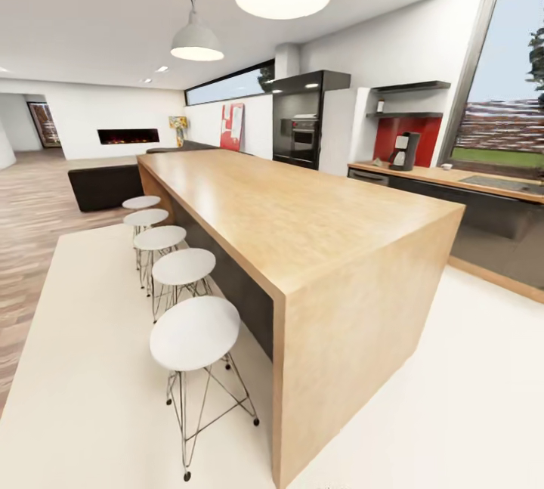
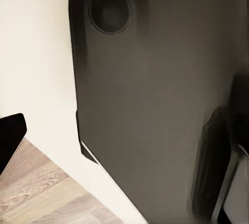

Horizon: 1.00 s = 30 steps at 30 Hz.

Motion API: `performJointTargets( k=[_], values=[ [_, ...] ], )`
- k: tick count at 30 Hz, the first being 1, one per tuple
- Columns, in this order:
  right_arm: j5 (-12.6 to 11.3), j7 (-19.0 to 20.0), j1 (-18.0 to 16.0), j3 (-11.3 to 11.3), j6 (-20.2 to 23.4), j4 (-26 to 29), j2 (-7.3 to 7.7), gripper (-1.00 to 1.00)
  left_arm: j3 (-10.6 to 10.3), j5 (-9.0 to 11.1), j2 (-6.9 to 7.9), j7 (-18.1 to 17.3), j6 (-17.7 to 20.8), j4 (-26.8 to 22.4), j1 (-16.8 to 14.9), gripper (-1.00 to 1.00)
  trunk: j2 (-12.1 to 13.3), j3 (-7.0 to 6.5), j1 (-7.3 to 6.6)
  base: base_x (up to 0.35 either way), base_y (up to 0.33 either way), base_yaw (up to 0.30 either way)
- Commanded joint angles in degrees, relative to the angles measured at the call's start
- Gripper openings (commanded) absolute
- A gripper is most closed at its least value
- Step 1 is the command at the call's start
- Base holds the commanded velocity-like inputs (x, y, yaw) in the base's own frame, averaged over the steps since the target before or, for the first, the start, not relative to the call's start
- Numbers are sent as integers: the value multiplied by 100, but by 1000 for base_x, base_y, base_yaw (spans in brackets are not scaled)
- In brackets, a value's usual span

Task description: Set up a coffee station on the kitchen countertop: keep the coffee maker on the countertop, move the bottle of coffee from the kitchen shelf to the counter next to the coffee maker, place a paper coffee filter on top of the coffee maker, put the saucer next to the coffee maker with the coffee cup on the saucer, and place the electric kettle next to the coffee maker.

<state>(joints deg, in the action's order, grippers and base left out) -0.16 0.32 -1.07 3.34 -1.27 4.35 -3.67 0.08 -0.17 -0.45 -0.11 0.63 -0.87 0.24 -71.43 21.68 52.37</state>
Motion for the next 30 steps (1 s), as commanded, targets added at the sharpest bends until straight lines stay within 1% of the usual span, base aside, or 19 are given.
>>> performJointTargets(
  k=[1,7,30],
  values=[
    [-2,3,-5,53,-13,-4,-2,100,1,-1,0,0,7,-9,2,100,39,-14,-23,0,0,-300],
    [-2,3,-3,85,-13,-4,-2,100,1,-1,1,2,8,-9,2,100,279,-121,-154,0,0,-300],
    [-2,3,-5,79,-13,-6,-2,100,9,8,1,-6,8,-1,2,100,1202,-534,-660,0,0,-300]
  ],
)
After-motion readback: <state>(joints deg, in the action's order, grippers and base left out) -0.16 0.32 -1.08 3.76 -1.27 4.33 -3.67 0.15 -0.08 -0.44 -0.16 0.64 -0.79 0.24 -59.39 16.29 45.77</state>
